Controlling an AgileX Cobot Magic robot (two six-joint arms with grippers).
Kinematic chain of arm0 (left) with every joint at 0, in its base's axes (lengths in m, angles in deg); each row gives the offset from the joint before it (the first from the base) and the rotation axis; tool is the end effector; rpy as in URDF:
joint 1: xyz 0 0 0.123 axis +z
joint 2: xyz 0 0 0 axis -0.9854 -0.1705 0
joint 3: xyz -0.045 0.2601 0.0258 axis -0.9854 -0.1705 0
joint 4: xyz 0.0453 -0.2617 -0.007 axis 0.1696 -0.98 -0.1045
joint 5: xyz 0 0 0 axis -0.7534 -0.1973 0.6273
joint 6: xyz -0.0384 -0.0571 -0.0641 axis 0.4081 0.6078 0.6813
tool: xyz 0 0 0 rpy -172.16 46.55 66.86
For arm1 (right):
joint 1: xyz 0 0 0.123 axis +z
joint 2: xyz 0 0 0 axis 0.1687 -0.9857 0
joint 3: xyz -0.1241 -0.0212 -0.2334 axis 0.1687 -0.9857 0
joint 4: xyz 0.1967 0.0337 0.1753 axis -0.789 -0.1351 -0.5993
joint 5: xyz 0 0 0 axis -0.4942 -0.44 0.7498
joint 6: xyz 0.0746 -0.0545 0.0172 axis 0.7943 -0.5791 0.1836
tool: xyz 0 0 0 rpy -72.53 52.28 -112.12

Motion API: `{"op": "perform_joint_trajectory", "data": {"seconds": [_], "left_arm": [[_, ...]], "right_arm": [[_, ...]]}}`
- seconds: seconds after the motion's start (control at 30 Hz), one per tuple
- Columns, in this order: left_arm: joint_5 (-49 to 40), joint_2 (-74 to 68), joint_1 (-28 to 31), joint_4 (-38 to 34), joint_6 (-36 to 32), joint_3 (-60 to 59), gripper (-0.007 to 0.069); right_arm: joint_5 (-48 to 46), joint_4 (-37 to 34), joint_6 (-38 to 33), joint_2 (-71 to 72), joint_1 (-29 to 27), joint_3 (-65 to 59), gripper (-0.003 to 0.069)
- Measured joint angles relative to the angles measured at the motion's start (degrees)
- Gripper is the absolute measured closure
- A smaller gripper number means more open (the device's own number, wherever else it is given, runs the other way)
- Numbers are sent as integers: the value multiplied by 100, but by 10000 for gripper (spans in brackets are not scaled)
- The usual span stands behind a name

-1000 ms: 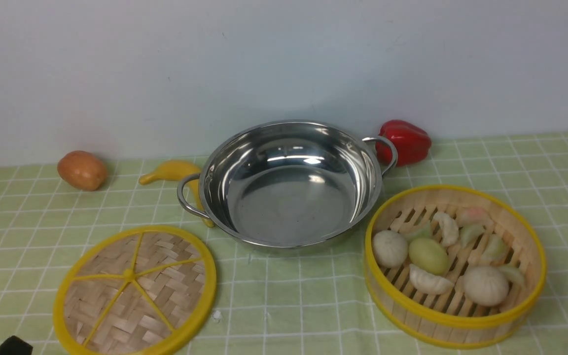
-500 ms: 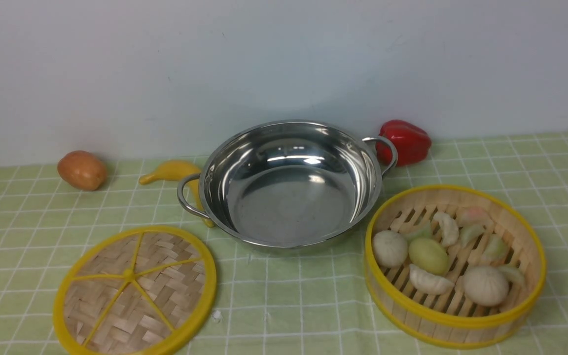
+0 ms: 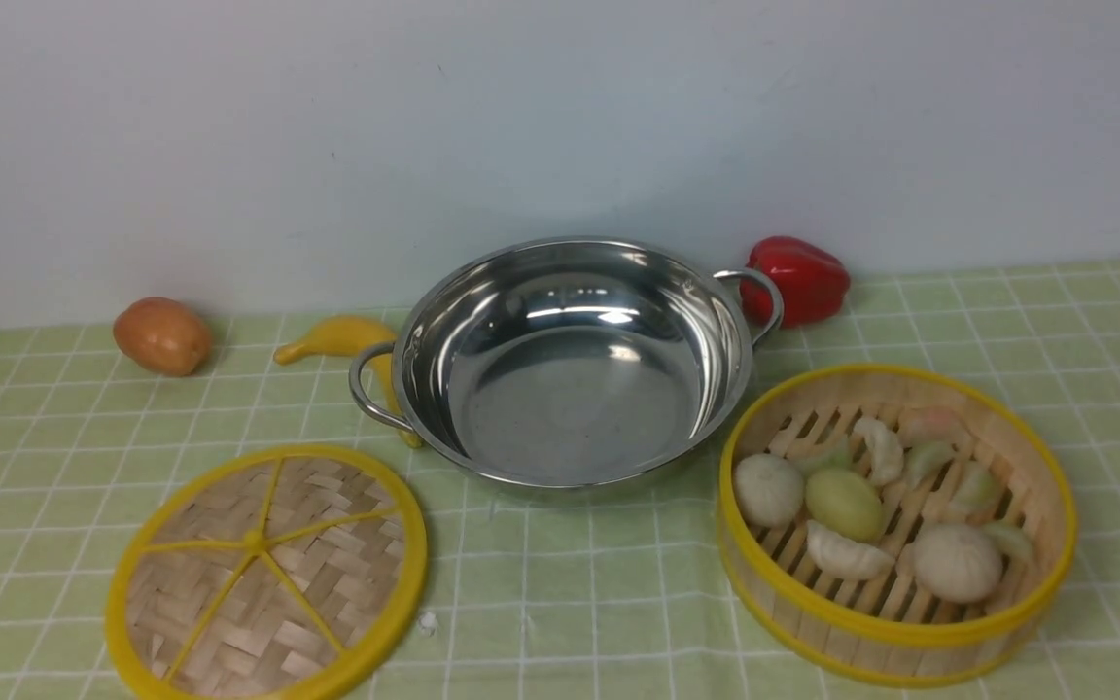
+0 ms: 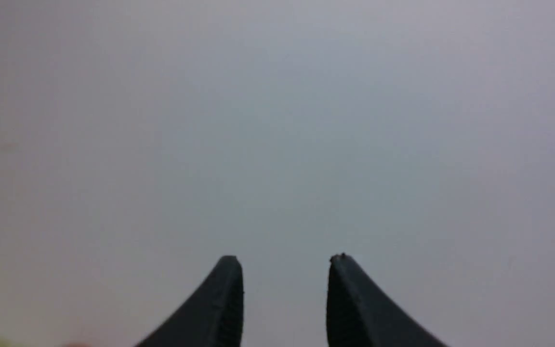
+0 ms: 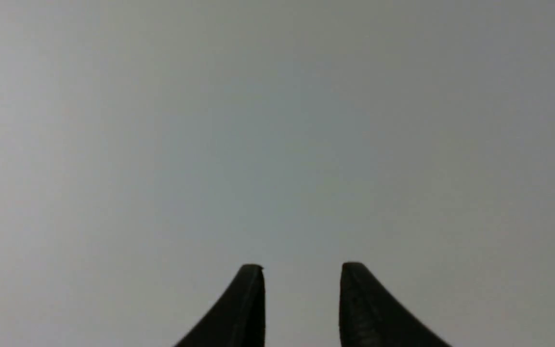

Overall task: Place the steamer in the pot on the green tablecloth, and put the lid on the steamer.
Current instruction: 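Reach for and grasp the rim of the bamboo steamer holding the buns with the right gripper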

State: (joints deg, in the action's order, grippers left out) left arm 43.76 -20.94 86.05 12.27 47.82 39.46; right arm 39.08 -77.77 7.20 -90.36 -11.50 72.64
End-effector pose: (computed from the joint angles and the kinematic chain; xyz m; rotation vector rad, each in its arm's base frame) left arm 0.1104 0.0043 0.3256 -0.3135 1.4754 -0.2928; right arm 0.1036 -0.0009 0.3720 0.3524 1.3732 0.4055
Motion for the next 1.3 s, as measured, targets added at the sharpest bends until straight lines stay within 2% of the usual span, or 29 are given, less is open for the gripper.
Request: {"op": "perform_joint_trajectory", "data": {"seconds": [0.03,0.07,0.1,0.17,0.27,0.33,0.43,0.57,0.9,1.13,1.3], "left_arm": [[-99,0,0,26,-10,19,383],[-990,-623,0,209,-44,125,385],[-1437,-984,0,293,-64,157,385],[-2102,-1617,0,427,-82,204,385],[-2708,-2542,0,545,-94,216,385],[-2858,-2812,0,574,-94,221,385],[-3021,-3560,0,635,-300,221,385],[-3031,-4119,0,618,-670,241,385],[-3031,-4295,0,395,-839,251,384],[-3026,-4307,0,384,-843,253,382],[-3020,-4307,0,374,-857,258,382]], "right_arm": [[-120,0,0,-67,0,33,419],[-1208,113,-72,-613,5,274,419],[-1760,127,-166,-1040,5,362,419],[-2526,139,-421,-1680,5,456,419],[-3094,21,-926,-2622,5,485,419],[-3177,-123,-1184,-3018,5,492,419],[-3266,-630,-1974,-4198,5,605,419],[-3426,-860,-2278,-5295,10,1035,419],[-4015,-718,-2307,-7219,10,2673,419],[-4128,-491,-2149,-7685,106,3079,419],[-4006,-275,-2109,-7896,405,3085,419]]}}
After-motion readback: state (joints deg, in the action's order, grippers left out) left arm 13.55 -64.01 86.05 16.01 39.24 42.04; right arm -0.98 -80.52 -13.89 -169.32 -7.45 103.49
